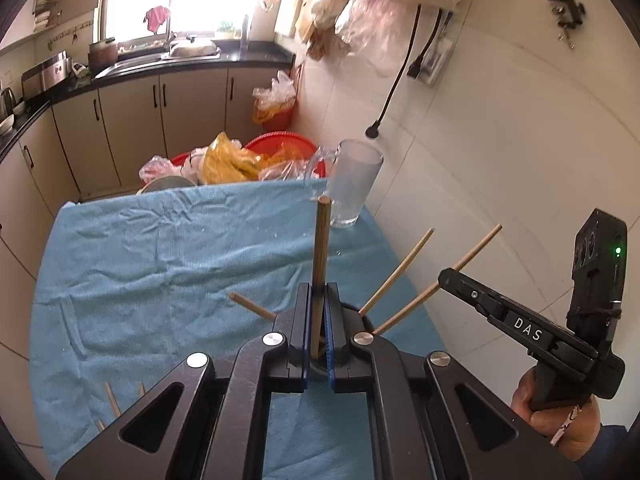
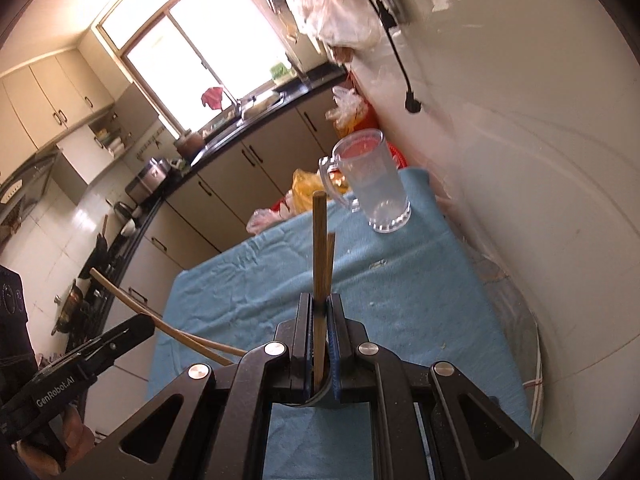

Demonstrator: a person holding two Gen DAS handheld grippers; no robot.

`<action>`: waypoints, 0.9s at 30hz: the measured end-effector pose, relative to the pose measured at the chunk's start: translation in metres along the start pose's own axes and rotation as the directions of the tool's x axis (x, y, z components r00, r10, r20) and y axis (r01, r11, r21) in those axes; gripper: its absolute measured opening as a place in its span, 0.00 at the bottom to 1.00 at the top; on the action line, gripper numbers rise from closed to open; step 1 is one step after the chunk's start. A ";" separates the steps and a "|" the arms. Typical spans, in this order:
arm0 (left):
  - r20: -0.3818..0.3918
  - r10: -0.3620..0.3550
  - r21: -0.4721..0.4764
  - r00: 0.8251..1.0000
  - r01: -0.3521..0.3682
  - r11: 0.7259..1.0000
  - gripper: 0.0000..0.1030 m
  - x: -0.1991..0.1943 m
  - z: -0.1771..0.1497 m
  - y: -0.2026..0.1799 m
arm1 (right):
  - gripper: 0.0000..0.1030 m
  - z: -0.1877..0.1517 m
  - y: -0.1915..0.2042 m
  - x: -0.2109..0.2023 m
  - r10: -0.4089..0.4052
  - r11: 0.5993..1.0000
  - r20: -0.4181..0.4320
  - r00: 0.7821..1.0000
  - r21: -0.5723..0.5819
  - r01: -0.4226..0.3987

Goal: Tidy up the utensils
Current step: 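Lower the chopsticks into the holder cup and open both tools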

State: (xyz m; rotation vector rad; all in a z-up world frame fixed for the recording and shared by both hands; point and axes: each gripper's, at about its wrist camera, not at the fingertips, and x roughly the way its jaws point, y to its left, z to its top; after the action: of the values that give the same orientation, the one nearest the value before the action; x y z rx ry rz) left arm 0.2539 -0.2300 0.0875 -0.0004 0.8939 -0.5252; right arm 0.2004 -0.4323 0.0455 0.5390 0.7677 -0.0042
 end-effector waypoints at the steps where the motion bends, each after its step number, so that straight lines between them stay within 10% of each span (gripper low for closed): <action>1: -0.009 0.003 0.000 1.000 -0.003 1.000 0.05 0.004 -0.001 0.001 | 0.07 -0.001 0.000 0.004 -0.002 1.000 -0.008 1.000 -0.002 0.002; 20: 0.043 0.026 -0.062 0.999 -0.023 0.998 0.32 -0.022 0.006 0.019 | 0.10 0.005 0.008 -0.015 -0.013 1.000 0.021 1.000 0.000 0.013; 27: 0.076 0.054 -0.101 0.996 -0.046 0.994 0.43 -0.052 0.000 0.037 | 0.46 -0.004 0.015 -0.042 -0.029 0.999 0.042 0.999 -0.026 0.030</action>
State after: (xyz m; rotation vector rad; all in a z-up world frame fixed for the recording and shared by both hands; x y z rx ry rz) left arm 0.2433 -0.1743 0.1182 -0.0884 0.8400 -0.4303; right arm 0.1700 -0.4251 0.0783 0.5011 0.7338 -0.0323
